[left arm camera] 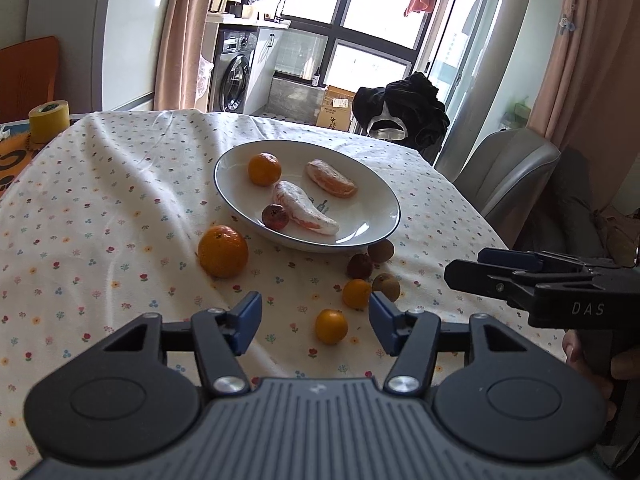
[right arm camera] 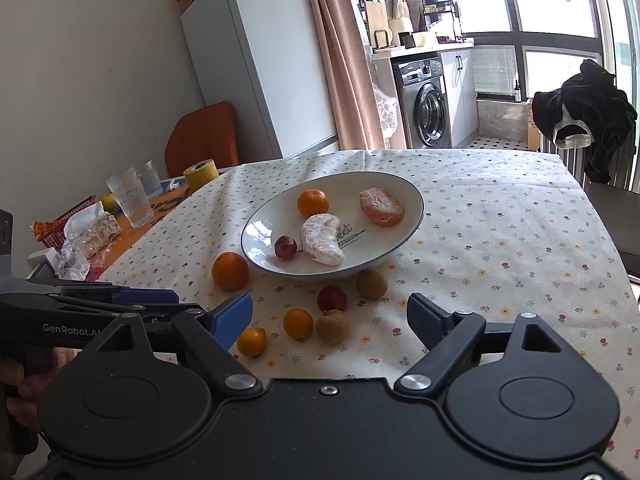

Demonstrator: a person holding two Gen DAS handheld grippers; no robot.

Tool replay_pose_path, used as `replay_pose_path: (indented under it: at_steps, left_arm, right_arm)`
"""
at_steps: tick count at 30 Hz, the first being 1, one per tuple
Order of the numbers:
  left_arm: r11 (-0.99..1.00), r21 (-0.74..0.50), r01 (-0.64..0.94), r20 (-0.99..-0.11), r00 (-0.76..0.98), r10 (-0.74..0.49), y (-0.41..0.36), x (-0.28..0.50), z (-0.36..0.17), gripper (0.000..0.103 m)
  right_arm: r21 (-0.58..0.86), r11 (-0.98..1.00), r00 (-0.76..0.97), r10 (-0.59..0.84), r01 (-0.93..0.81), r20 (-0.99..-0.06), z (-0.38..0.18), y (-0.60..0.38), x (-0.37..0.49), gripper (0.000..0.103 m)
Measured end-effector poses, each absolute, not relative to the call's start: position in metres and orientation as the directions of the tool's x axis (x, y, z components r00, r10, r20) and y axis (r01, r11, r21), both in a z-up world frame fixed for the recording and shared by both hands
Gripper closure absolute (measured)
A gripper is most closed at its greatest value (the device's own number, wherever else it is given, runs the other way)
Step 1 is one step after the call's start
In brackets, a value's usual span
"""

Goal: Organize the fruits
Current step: 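Withdraw both open grippers from the bowl toward the loose fruits, then grasp a small mandarin with the left gripper while the right grasps another small mandarin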

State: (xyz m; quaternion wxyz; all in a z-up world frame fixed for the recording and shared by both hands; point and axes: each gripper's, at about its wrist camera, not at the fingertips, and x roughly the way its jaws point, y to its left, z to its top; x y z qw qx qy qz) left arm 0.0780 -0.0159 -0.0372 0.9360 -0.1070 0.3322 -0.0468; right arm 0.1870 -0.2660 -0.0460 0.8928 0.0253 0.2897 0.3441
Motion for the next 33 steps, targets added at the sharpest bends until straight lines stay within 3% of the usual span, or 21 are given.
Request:
replay_pose_path:
  at_steps: [15,20,33]
  left_arm:
    - [0.966,-0.255,0.040,-0.653,0.730,-0.202,-0.026,0.104,-0.065,0.061]
    - [0.966,-0.253,0.047,-0.669,0.713,-0.210,-0.029,0.112,-0.077,0.082]
    - [0.968,-0.251,-0.009,-0.645,0.747,-0.160,0.000,0.102,-0.067,0.082]
  right_arm:
    - [0.280,0.750,0.556,0.642,-0.600,-0.528,-0.063,-0.261,0.200,0.038]
    - [0.281,0.739,0.539,0.650,-0.612,-0.535,-0.065,-0.252,0.202,0.040]
    - [0.262,0.719,0.509,0.658,-0.644,-0.556,-0.070,-0.222,0.210,0.046]
